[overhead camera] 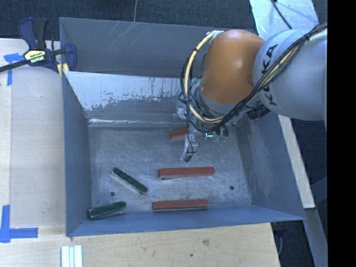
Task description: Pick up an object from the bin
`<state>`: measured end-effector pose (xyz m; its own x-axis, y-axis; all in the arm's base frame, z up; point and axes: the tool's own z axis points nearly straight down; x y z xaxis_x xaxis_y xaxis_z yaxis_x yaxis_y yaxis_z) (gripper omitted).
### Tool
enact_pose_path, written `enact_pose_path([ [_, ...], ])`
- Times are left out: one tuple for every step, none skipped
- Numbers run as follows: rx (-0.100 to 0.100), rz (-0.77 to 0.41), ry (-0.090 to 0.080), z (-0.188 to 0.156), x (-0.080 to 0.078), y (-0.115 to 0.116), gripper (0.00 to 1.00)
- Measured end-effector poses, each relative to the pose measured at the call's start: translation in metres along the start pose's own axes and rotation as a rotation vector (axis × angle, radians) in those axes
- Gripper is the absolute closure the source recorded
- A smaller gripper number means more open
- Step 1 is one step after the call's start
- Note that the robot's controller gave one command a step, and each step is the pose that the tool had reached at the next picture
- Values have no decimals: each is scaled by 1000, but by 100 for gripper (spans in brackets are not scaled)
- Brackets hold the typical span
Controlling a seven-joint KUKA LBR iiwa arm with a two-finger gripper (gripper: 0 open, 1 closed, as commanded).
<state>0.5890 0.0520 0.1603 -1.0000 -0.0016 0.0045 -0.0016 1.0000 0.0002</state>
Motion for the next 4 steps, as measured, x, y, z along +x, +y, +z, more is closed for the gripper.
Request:
enact_pose_path([
  [-1,-33,3,95,69,44,0],
  [1,-303,-13,-13,87,34,0],
  [0,-332,-15,90,101,86,0],
  [5,-362,-11,89,39,-27,0],
])
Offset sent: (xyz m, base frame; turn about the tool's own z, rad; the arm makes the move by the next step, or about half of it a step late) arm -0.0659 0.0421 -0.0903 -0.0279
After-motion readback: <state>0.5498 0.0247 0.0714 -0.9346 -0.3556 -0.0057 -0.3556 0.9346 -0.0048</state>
